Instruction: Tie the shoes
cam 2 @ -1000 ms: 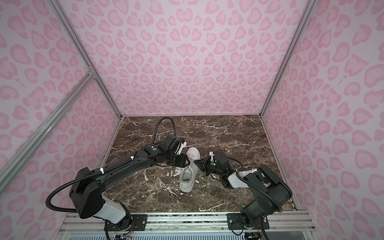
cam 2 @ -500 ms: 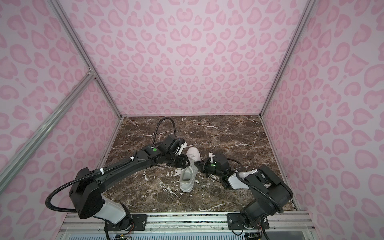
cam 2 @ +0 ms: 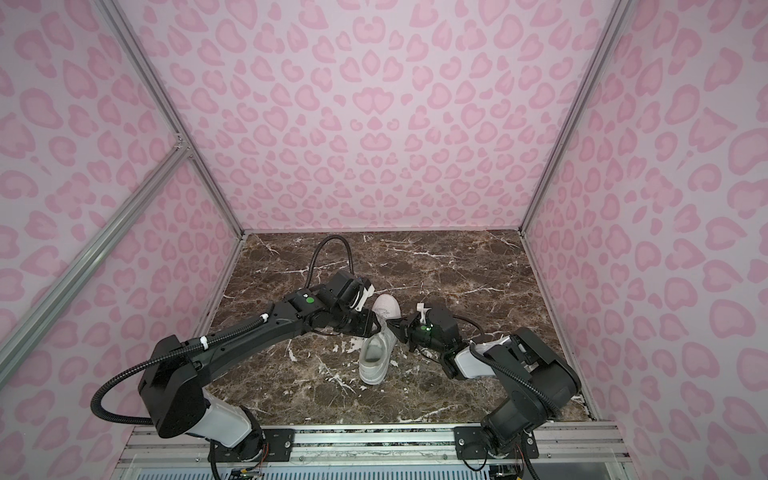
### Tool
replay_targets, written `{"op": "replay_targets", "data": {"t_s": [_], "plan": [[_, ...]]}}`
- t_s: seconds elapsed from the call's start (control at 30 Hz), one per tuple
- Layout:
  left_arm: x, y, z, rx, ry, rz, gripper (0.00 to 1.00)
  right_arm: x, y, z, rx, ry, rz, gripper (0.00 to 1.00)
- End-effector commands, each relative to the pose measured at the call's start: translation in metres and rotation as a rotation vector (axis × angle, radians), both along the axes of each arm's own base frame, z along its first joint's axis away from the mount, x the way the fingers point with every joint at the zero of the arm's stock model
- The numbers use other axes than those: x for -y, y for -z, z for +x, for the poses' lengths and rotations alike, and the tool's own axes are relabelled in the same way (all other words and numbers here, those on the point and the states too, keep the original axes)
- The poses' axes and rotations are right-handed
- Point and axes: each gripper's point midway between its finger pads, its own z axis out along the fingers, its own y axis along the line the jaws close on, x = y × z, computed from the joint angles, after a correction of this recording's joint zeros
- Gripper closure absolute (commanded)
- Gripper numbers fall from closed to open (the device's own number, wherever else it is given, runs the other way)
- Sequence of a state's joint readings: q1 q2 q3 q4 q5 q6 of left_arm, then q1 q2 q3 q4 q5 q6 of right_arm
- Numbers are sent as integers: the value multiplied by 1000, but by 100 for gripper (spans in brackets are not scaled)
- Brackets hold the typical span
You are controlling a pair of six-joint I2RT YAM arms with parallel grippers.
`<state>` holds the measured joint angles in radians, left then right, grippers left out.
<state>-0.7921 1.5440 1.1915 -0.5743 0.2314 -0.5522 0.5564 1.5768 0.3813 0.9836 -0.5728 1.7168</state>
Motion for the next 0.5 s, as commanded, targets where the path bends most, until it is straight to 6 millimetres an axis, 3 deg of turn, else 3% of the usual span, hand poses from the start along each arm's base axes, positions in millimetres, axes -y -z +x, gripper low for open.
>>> {"op": "replay_targets", "data": {"t_s": [0.0,0.47], "plan": [[0,-5,1,7,-8,-13,53,-5,-16,7,41,6,65,96],[3,-3,1,-1,-7,-27,55,-15,-19,0,38,-23,107,96]]}}
